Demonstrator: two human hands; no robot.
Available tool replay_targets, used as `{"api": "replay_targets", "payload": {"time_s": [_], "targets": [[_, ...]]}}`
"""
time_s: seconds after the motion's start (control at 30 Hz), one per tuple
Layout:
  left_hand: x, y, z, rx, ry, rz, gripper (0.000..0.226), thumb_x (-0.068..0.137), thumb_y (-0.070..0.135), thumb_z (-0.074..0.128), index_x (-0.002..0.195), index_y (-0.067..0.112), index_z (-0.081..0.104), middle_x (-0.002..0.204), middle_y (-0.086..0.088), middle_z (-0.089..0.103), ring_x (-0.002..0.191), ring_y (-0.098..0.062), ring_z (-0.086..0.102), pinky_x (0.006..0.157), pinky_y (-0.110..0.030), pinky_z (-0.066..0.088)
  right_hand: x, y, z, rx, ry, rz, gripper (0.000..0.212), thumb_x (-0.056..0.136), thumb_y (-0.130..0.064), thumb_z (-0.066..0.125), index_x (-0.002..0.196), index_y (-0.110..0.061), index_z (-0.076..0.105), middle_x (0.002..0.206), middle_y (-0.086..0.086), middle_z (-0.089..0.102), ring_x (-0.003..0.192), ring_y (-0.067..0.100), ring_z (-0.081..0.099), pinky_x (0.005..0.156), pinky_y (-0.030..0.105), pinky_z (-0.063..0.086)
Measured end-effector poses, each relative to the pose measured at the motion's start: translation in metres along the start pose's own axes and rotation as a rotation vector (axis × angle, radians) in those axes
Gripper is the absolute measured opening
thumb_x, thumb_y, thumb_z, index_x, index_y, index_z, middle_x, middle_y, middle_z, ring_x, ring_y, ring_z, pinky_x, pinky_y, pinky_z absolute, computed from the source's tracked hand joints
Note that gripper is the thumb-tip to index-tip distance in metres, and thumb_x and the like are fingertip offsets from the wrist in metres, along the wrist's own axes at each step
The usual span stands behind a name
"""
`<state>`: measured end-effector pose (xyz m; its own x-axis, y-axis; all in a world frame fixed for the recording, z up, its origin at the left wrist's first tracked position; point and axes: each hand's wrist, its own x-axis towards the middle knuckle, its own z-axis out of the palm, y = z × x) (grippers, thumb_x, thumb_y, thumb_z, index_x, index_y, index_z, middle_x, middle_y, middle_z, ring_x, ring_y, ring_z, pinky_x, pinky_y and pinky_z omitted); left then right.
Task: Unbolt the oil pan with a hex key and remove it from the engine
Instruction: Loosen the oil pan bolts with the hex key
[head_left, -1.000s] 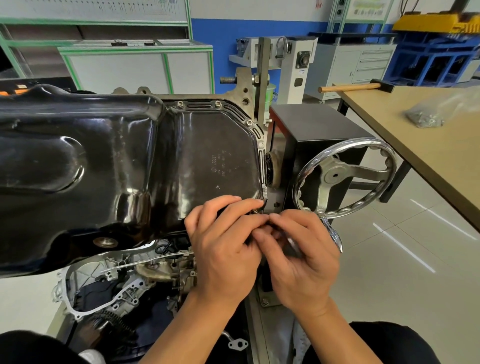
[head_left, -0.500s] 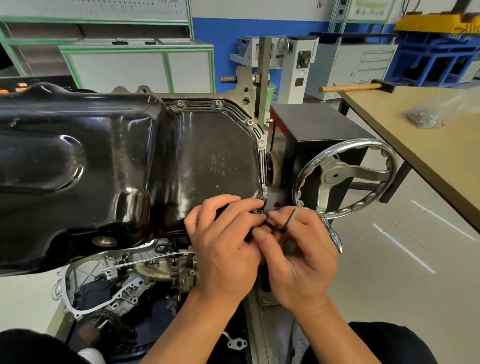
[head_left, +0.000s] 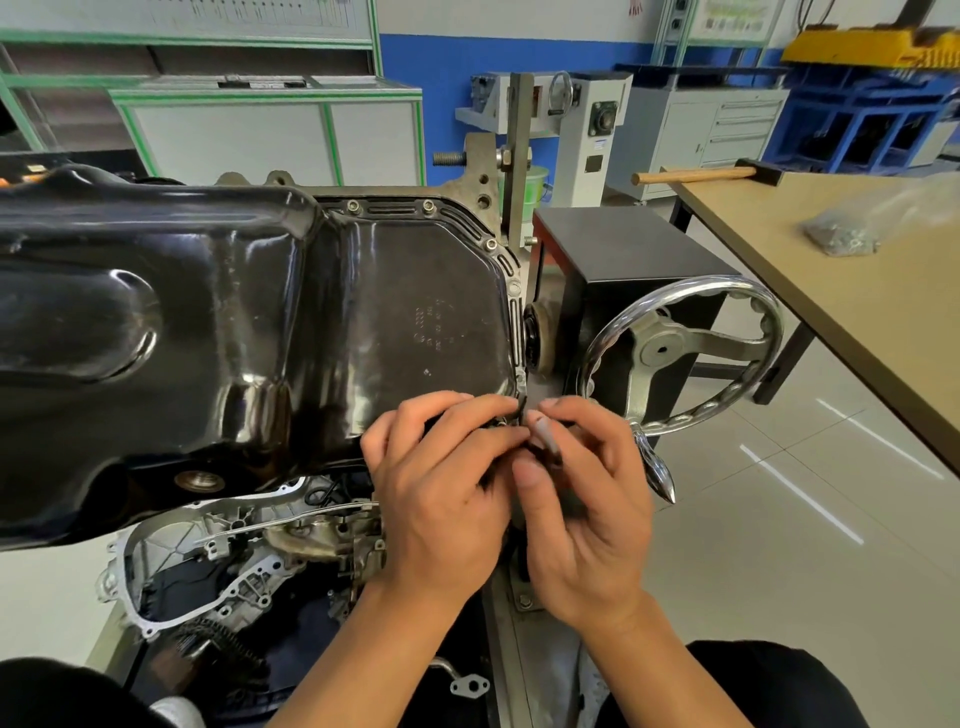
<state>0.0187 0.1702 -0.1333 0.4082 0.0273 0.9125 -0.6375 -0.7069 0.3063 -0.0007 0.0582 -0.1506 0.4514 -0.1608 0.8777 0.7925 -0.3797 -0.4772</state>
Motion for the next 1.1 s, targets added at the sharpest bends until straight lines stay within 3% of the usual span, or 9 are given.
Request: {"api": "replay_targets", "payload": {"time_s": [0.1, 0.17, 0.37, 0.53, 0.7, 0.77, 0.83, 0.9, 1.1], "targets": [[0.0001, 0.0008, 0.0026, -0.004, 0.012, -0.023, 0.014, 0.080, 0.016, 0.067, 0.066, 0.020, 0.070, 0.101, 0.017, 0.072, 0.101, -0.011, 0.058, 0.090, -0.032, 0.030, 0.0011, 0.0021, -0.0033, -0.022, 0.066, -0.017, 0.015, 0.087, -0.007, 0.074, 0.101, -0.003, 0.072, 0.095, 0.010, 0.062, 0.089, 0.011, 0.063, 0.079, 0.020, 0.050], [0.0004, 0.0017, 0.0034, 0.019, 0.009, -0.033, 0.014, 0.076, 0.014, 0.066, 0.064, 0.020, 0.067, 0.101, 0.017, 0.072, 0.101, -0.010, 0.058, 0.091, -0.029, 0.029, -0.0003, 0.0033, -0.0034, -0.030, 0.070, -0.028, 0.020, 0.080, 0.004, 0.075, 0.099, -0.001, 0.071, 0.090, 0.008, 0.065, 0.086, 0.008, 0.065, 0.078, 0.018, 0.051], [0.0016, -0.0008, -0.0033, 0.038, -0.063, 0.014, 0.014, 0.092, 0.027, 0.065, 0.099, 0.028, 0.077, 0.114, 0.022, 0.068, 0.105, -0.010, 0.058, 0.090, -0.034, 0.031, 0.0034, 0.0030, -0.0029, -0.061, 0.021, -0.033, 0.018, 0.090, 0.000, 0.061, 0.107, 0.004, 0.067, 0.096, 0.004, 0.064, 0.093, 0.003, 0.062, 0.084, 0.016, 0.048], [0.0003, -0.0012, -0.0018, -0.003, -0.042, 0.002, 0.012, 0.088, 0.018, 0.069, 0.084, 0.024, 0.078, 0.104, 0.018, 0.072, 0.102, -0.013, 0.061, 0.087, -0.039, 0.036, 0.0012, 0.0028, 0.0000, -0.069, 0.010, -0.045, 0.025, 0.089, -0.005, 0.066, 0.113, 0.003, 0.067, 0.097, 0.008, 0.064, 0.094, 0.008, 0.062, 0.085, 0.018, 0.048], [0.0006, 0.0026, 0.0027, 0.013, -0.003, -0.044, 0.013, 0.076, 0.009, 0.075, 0.069, 0.019, 0.070, 0.096, 0.018, 0.072, 0.100, -0.011, 0.059, 0.088, -0.034, 0.032, -0.0010, 0.0065, -0.0019, -0.053, 0.059, -0.074, 0.008, 0.083, -0.003, 0.075, 0.090, 0.000, 0.074, 0.085, 0.006, 0.070, 0.077, 0.017, 0.066, 0.068, 0.028, 0.053], [0.0006, 0.0011, 0.0011, 0.003, -0.017, -0.032, 0.009, 0.085, 0.018, 0.070, 0.080, 0.023, 0.074, 0.097, 0.020, 0.072, 0.101, -0.010, 0.060, 0.089, -0.033, 0.031, -0.0025, 0.0077, -0.0005, -0.072, 0.037, -0.058, 0.012, 0.084, 0.000, 0.072, 0.094, 0.005, 0.075, 0.085, 0.007, 0.071, 0.074, 0.016, 0.064, 0.067, 0.026, 0.052], [-0.0007, -0.0015, -0.0025, 0.000, -0.055, 0.004, 0.017, 0.096, 0.027, 0.059, 0.103, 0.026, 0.075, 0.099, 0.020, 0.072, 0.105, -0.009, 0.060, 0.092, -0.032, 0.030, -0.0021, 0.0078, 0.0006, -0.086, 0.012, -0.043, 0.018, 0.087, 0.002, 0.066, 0.104, 0.006, 0.071, 0.085, 0.011, 0.070, 0.076, 0.014, 0.062, 0.073, 0.021, 0.049], [-0.0016, -0.0035, -0.0057, -0.017, -0.079, 0.033, 0.022, 0.100, 0.029, 0.054, 0.111, 0.025, 0.073, 0.095, 0.020, 0.073, 0.107, -0.009, 0.060, 0.094, -0.031, 0.029, -0.0007, 0.0067, 0.0017, -0.084, -0.011, -0.037, 0.021, 0.090, 0.002, 0.061, 0.110, 0.005, 0.067, 0.087, 0.013, 0.069, 0.080, 0.013, 0.061, 0.078, 0.019, 0.047], [-0.0010, -0.0007, -0.0029, -0.027, -0.018, 0.004, 0.013, 0.087, 0.017, 0.069, 0.082, 0.024, 0.077, 0.084, 0.022, 0.071, 0.098, -0.011, 0.061, 0.090, -0.032, 0.032, 0.0001, 0.0045, 0.0017, -0.074, 0.063, -0.057, 0.021, 0.088, -0.007, 0.072, 0.105, 0.004, 0.070, 0.090, 0.007, 0.068, 0.084, 0.013, 0.066, 0.078, 0.020, 0.051]]}}
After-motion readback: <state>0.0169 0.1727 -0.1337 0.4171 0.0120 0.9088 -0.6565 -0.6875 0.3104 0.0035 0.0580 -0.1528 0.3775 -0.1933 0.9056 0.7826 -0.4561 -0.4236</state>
